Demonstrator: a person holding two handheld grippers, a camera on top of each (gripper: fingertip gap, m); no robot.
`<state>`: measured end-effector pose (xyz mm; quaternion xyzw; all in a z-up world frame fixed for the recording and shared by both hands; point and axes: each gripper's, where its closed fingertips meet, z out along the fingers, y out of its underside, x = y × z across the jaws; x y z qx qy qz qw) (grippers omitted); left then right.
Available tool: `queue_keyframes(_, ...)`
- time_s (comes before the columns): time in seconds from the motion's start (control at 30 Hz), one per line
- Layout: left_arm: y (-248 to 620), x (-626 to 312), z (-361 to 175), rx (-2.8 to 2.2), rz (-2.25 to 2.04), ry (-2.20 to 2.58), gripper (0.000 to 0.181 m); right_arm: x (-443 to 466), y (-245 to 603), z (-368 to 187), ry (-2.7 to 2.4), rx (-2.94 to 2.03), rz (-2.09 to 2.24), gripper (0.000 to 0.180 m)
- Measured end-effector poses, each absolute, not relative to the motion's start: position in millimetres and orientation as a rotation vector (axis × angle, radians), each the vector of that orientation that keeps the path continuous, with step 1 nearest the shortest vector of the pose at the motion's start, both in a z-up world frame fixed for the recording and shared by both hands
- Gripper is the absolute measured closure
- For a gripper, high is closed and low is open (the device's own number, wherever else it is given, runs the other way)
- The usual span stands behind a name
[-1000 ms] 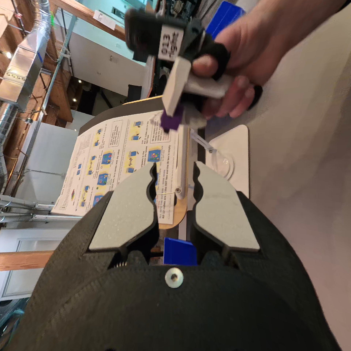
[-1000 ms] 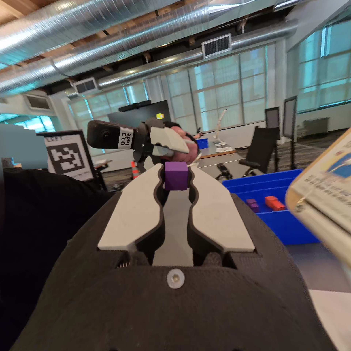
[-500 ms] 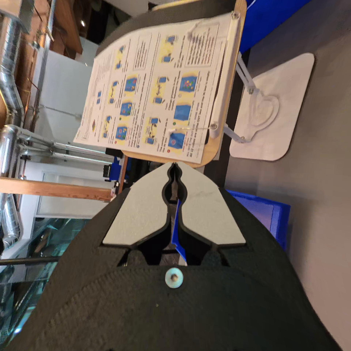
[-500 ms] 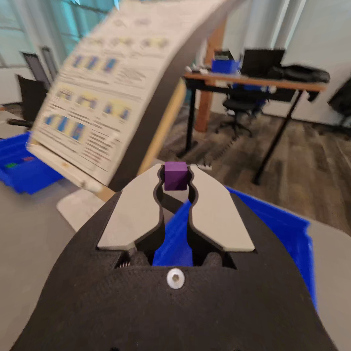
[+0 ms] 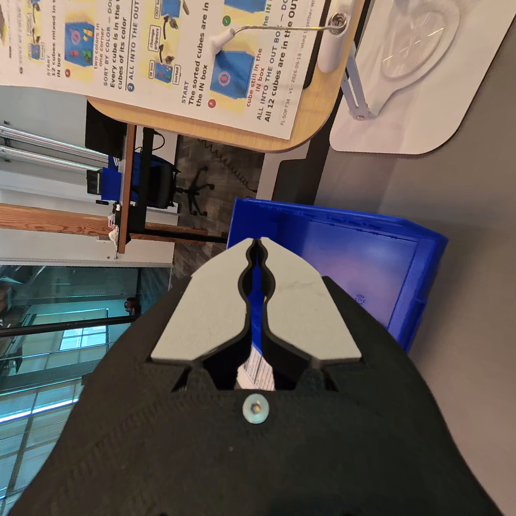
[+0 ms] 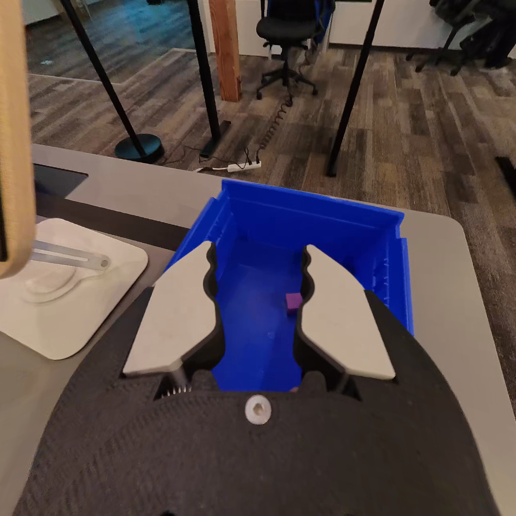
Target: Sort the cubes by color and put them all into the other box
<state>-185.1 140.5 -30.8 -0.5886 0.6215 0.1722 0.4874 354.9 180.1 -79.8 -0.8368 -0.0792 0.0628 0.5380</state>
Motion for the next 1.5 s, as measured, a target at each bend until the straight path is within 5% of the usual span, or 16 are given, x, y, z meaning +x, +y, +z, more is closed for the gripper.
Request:
queue_keyframes(0.03, 141, -186, -32, -1.438, 0.417, 1.515, 0.181, 351, 179, -76, -0.199, -1.982, 0.159, 0.121)
queue_keyframes(0.5, 165, -239, -117, -1.805, 0.473, 1.68, 0.152, 313, 167, -39, -0.305, -1.866, 0.254, 0.129)
queue_keyframes(0.9, 185, -284, -193, -2.035, 0.647, 2.119, 0.152, 289, 167, -40, -0.382, -1.861, 0.31, 0.133)
queue_keyframes(1.5, 193, -317, -236, -2.253, 0.784, 2.298, 0.152, 276, 166, -37, -0.418, -1.842, 0.351, 0.136)
